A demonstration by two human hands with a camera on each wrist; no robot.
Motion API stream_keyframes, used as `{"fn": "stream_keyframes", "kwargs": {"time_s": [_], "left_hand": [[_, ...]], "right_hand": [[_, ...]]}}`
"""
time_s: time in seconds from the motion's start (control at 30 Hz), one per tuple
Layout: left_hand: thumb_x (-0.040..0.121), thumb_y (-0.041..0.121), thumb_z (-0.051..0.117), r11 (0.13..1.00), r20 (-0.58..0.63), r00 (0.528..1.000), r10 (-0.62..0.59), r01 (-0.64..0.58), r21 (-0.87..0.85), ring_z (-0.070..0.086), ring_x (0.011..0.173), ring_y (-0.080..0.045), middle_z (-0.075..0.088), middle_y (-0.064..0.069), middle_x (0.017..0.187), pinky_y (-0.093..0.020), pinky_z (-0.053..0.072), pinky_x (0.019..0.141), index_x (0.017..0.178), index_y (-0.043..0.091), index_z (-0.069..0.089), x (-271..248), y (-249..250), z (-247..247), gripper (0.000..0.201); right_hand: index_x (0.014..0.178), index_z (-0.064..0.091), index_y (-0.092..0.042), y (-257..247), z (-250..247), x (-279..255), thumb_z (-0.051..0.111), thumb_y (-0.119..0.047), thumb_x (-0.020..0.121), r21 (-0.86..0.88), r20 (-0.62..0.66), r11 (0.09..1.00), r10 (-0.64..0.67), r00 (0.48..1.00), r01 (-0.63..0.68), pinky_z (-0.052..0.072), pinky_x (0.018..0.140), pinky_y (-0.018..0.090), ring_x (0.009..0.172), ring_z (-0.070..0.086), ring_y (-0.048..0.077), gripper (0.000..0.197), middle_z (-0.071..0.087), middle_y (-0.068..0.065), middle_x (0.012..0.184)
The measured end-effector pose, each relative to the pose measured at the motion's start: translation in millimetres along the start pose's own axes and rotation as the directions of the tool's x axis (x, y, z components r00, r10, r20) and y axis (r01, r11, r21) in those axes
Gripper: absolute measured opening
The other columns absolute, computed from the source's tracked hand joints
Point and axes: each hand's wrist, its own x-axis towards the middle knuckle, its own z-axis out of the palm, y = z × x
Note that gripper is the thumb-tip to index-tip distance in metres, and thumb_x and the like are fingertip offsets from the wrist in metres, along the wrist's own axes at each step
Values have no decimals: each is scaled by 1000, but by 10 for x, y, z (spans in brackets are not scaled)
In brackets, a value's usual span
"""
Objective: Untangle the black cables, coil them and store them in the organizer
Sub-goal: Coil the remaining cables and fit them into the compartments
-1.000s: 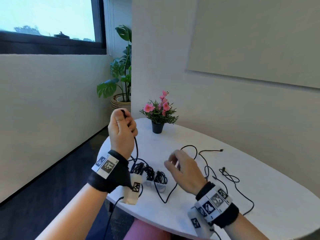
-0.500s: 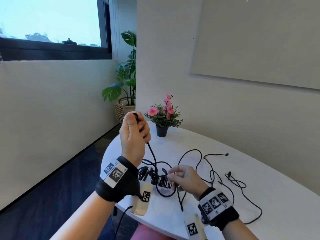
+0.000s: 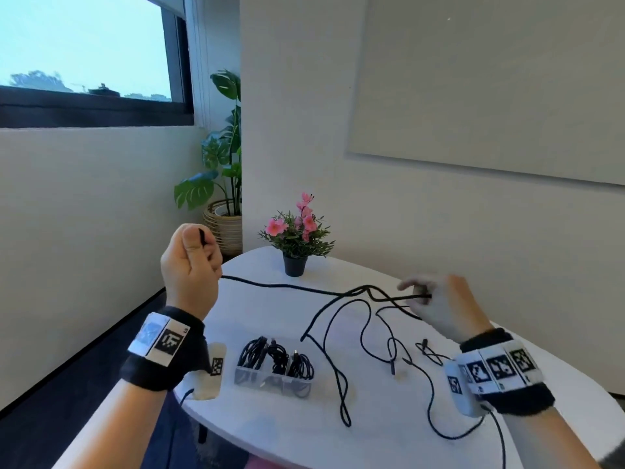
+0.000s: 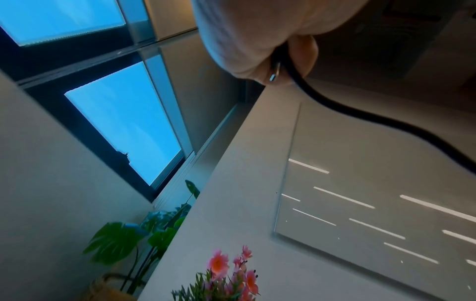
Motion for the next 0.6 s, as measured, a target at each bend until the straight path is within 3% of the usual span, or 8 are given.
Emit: {"fn": "stream_keyframes", "kwargs": {"time_s": [0.1,0.2,0.23,0.27,0.33,0.37,0.47,0.6], "left_hand": [[99,38,29,993,0,994,109,-109,43,34,42,-9,40,17,53,-18,27,37,71,38,50,-14,48,19,35],[99,38,29,991,-66,989,131,-132,-6,35,41,-6,42,17,55,-19,25,36,73,39,51,-3,46,39,34],[100,39,30,991,-54,989,136,-136,-5,35,41,-6,42,17,55,-19,26,37,74,40,52,-32,38,69,34],[100,41,30,989,-28,989,145,-144,10,35,42,-7,42,17,55,-19,27,38,75,39,51,-77,26,119,33],[100,46,30,989,33,989,146,-147,22,35,43,-6,41,18,55,-17,30,39,77,37,50,-177,-2,235,31],[99,46,30,990,42,990,136,-137,19,35,43,-5,40,18,55,-15,31,40,77,36,49,-213,-13,288,31],[101,36,29,997,10,997,75,-75,-25,33,43,-5,39,17,53,-14,29,41,77,28,48,-257,-29,417,32],[99,33,29,998,53,998,33,-30,-55,32,44,-4,40,17,53,-16,28,40,76,33,49,-357,-22,558,31]], "right_hand": [[98,70,-10,348,-18,84,63,16,73,-213,-173,977,-35,984,-3,50,68,31,76,59,22,37,51,-1,87],[109,64,-10,503,-24,97,70,-6,81,188,-299,935,346,889,-300,49,82,37,98,58,33,28,49,4,103],[110,61,-11,468,-14,91,66,-19,87,510,-153,761,539,829,-401,51,83,43,104,59,36,25,55,5,106],[114,58,-11,399,10,75,59,-34,91,776,131,427,613,780,-465,52,84,50,109,58,40,33,60,9,111],[129,51,-14,267,110,-7,45,-68,83,826,563,-197,325,759,-528,39,94,67,119,50,48,71,56,25,127],[134,50,-18,195,162,-59,38,-80,74,777,611,-314,169,773,-546,25,102,71,125,43,48,87,51,29,132],[139,45,-31,-66,316,-147,21,-94,59,755,595,-328,-24,804,-568,-13,110,62,138,29,28,105,48,22,139],[138,47,-32,-364,521,-150,15,-96,57,746,577,-334,-109,809,-576,-23,109,56,140,31,23,108,50,22,137]]}}
